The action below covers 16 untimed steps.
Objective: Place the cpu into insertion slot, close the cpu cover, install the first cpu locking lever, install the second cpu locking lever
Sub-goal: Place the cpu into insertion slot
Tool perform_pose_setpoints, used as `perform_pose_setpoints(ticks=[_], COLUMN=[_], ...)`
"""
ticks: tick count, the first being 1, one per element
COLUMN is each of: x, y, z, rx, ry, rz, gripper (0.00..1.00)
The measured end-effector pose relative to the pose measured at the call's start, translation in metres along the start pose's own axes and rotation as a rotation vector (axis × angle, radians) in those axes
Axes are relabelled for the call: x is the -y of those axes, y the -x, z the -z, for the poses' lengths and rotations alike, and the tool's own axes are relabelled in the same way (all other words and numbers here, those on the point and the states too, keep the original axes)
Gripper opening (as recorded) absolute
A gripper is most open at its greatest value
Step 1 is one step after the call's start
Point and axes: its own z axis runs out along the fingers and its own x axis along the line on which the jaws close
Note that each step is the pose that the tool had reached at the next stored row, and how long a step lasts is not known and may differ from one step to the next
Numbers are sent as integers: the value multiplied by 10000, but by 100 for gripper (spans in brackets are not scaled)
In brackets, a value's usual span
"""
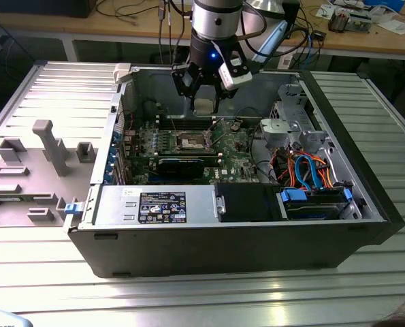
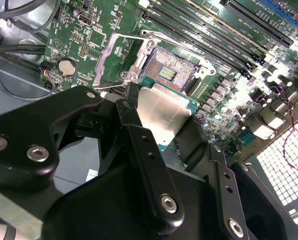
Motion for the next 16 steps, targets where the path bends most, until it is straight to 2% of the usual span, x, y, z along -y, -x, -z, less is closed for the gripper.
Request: perform_pose_setpoints(ticks=[13, 14, 15, 16], x=[0, 0, 0, 0], y=[0, 0, 0, 0], z=[-2, -4, -2, -2], rx=[1, 4, 4, 8], ry=[0, -28, -90, -255], rz=[-4, -8, -10, -14], gripper=[55, 55, 55, 55])
